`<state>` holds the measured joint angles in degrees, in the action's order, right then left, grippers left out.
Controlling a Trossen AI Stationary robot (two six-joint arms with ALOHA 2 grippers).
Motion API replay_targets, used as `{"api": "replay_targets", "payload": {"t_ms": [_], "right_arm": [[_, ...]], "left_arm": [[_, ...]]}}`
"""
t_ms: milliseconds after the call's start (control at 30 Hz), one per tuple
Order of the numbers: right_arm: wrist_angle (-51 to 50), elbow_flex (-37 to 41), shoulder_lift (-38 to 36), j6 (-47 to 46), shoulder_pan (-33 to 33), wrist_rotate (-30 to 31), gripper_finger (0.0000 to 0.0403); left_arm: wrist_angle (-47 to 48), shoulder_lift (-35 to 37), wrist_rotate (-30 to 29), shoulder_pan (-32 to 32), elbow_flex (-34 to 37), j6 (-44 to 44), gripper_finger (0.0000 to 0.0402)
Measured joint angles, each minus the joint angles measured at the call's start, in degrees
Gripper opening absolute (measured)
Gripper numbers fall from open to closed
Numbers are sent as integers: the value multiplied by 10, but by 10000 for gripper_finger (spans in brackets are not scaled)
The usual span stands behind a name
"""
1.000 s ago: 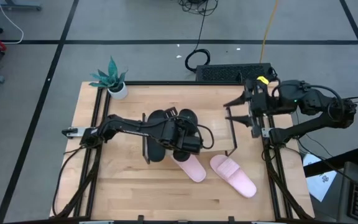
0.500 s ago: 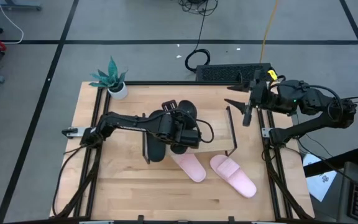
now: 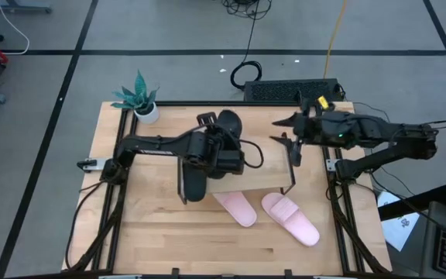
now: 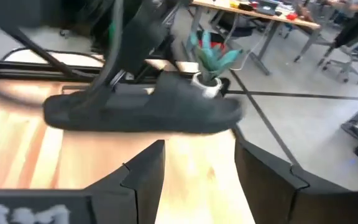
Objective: Pick and place slides into the shelf
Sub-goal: Put the black slipper on the shelf
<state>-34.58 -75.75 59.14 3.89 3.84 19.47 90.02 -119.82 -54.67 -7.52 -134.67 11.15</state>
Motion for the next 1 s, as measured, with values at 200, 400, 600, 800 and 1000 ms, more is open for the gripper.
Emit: {"api": "replay_targets", "payload": {"t_ms": [200, 400, 600, 800, 1000], "right_arm": [[66, 45, -6, 17, -38, -75, 183], [148, 70, -6, 27, -96, -219, 183], [208, 100, 0, -16, -161, -327, 183], [247, 109, 18, -57, -217, -419, 183], [299, 109, 37, -149, -264, -468, 183]], "left_arm": [[0, 32, -11, -4, 0, -20, 0], [0, 38, -20, -17, 0, -41, 0], [0, 32, -52, -40, 0, -108, 0], [-1, 32, -101, -63, 0, -150, 0], [-7, 32, -105, -81, 0, -171, 0]]}}
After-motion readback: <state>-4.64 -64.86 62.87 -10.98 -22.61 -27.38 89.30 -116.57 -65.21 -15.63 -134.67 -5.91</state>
